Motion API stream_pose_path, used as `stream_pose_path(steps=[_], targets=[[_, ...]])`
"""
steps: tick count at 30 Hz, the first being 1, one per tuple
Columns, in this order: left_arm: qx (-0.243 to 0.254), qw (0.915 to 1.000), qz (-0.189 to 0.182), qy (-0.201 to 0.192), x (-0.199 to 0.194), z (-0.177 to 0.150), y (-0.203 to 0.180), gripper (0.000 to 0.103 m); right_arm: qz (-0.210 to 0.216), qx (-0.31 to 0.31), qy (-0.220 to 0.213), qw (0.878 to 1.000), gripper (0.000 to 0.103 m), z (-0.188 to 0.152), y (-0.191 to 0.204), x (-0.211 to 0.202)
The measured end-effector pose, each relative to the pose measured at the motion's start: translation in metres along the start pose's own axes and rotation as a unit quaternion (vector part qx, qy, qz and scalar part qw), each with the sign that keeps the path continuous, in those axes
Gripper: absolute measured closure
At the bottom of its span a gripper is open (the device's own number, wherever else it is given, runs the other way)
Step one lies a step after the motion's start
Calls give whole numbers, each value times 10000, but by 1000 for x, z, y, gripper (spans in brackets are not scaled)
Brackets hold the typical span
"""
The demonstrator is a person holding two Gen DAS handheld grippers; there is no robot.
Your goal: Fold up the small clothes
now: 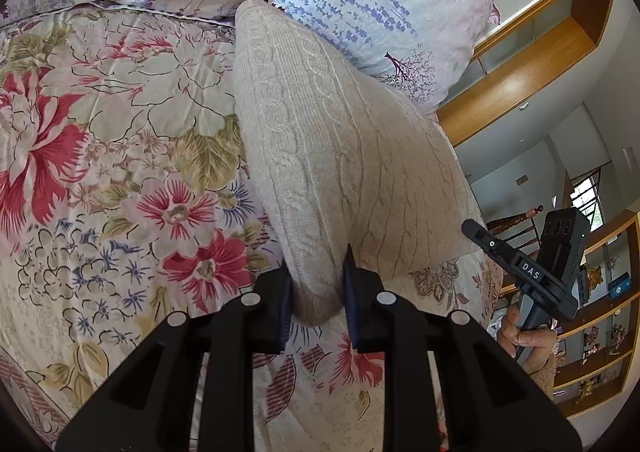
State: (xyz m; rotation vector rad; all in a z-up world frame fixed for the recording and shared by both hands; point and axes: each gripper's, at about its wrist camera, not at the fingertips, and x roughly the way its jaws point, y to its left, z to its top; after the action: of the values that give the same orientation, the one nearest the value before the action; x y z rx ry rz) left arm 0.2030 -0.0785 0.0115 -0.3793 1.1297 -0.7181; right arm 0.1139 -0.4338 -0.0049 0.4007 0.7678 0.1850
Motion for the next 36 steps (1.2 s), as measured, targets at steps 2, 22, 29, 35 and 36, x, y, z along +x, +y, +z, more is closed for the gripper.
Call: stream_pose_path(steps=[2,22,29,35,36], targets=[[67,9999,112,15,2,0,-2,82,-64,70,55,9999,93,-4,-4,4],[1383,9780,1166,-1035,-8,60,-73,28,696,1914,334,9785,43,110,-48,70],[1378,9824,1158,-500,24,68,-67,39,691,1407,109,9876,93,124,-31,90],[1280,9847,1114,-385,33,69,-60,49,-142,1221,229,9922,94,118,-35,99],[1316,9839,1150,-375,35,68,-61,49,-207,1218,274,9920,94,116,-36,102]])
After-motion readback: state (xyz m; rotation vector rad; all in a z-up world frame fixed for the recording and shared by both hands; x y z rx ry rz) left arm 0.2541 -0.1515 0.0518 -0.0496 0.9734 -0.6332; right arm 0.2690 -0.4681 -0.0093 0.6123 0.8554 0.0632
